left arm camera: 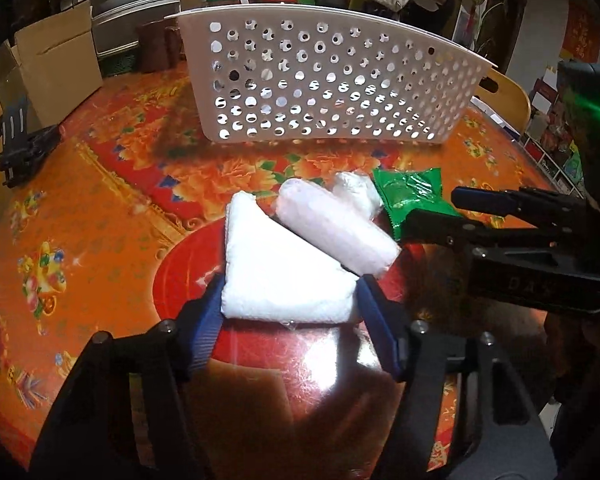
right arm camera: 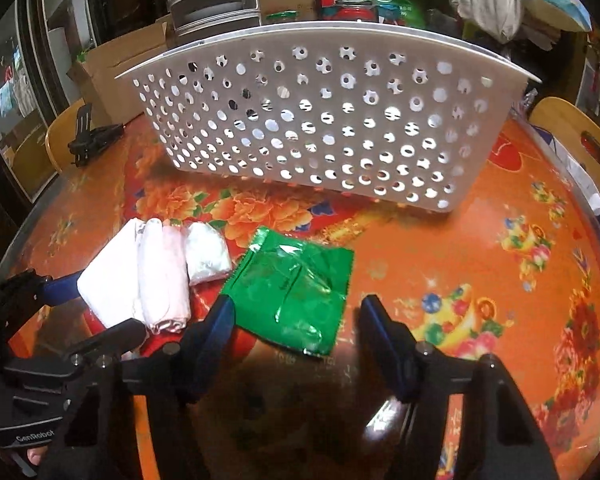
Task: Organize soft objects
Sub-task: 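Grasp the folded white towel with the left tool while the right tool grasps the green packet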
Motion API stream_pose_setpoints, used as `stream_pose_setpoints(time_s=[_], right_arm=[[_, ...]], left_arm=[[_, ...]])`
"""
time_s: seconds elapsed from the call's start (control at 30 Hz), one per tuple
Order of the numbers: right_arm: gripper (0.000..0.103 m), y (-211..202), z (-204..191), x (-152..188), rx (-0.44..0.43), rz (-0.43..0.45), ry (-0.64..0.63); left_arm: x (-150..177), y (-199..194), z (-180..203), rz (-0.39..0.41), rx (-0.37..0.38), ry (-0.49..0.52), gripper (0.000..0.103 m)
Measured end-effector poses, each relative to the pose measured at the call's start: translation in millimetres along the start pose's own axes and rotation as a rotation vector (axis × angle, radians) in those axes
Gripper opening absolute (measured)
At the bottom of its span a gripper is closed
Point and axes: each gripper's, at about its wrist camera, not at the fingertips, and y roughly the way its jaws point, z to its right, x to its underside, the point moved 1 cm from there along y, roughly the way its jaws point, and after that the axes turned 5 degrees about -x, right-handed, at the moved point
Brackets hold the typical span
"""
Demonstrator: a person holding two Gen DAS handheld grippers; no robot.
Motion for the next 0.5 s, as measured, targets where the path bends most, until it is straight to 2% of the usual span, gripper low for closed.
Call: stream_pose_setpoints(time_s=[0.2,0.33,0.5], right_arm=[[0.056,6.6,-5.9,-1.1,0.056,0.001,-0.048],[0.038,5.7,-5.4,-1.0,0.057,0.008,-0.053],[0.03,2.0,-1.7,1.7,0.047,0.014,-0.048]], left_arm=[[0.1,-0.6,-0.7,0.002,0.001,0.002,0.062],[0.2,-0.7,-0.3,0.004,0.002,0.001,0.062],[0.0,-1.0,0.2,0.006,0.007,0.003,0.061]])
